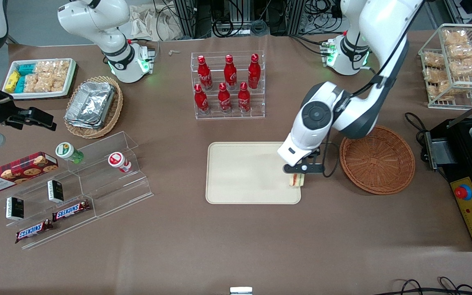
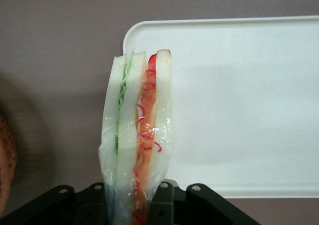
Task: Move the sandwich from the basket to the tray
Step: 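Lower the sandwich onto the cream tray and open the left gripper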
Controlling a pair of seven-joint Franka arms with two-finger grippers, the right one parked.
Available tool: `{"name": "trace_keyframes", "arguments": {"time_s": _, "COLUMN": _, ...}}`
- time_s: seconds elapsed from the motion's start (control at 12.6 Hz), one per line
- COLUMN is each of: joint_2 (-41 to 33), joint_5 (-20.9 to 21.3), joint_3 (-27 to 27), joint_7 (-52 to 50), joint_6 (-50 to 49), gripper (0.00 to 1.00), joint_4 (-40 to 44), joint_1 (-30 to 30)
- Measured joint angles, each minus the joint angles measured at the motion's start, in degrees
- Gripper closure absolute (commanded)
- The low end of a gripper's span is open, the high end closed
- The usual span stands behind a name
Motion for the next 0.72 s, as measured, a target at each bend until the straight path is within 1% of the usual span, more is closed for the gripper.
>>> {"name": "trace_keyframes", "arguments": {"time_s": 0.32, "joint_2": 6.31, "joint_5": 4.74, "joint_3": 0.0, "joint_7": -0.4, "joint_6": 3.55, "gripper": 1.0, "joint_4": 0.61, "joint_1": -0.52}}
{"name": "trace_keyframes", "arguments": {"time_s": 0.48, "joint_2": 7.97, "joint_5": 5.45, "joint_3": 0.0, "joint_7": -0.99, "joint_6": 4.79, "gripper": 1.0, "joint_4": 0.83, "joint_1": -0.53}}
{"name": "trace_keyframes", "arguments": {"time_s": 0.56, "joint_2": 8.44, "joint_5": 5.53, "joint_3": 0.0, "joint_7": -1.3, "joint_6": 4.93, "gripper": 0.6, "joint_4": 0.89, "joint_1": -0.54}}
{"name": "trace_keyframes", "arguments": {"time_s": 0.64, "joint_2": 8.81, "joint_5": 5.54, "joint_3": 0.0, "joint_7": -1.56, "joint_6": 4.99, "gripper": 0.01, "joint_4": 0.93, "joint_1": -0.55}}
{"name": "trace_keyframes", "arguments": {"time_s": 0.72, "joint_2": 9.16, "joint_5": 5.54, "joint_3": 0.0, "joint_7": -1.81, "joint_6": 5.08, "gripper": 0.0, "joint_4": 1.07, "joint_1": -0.55}}
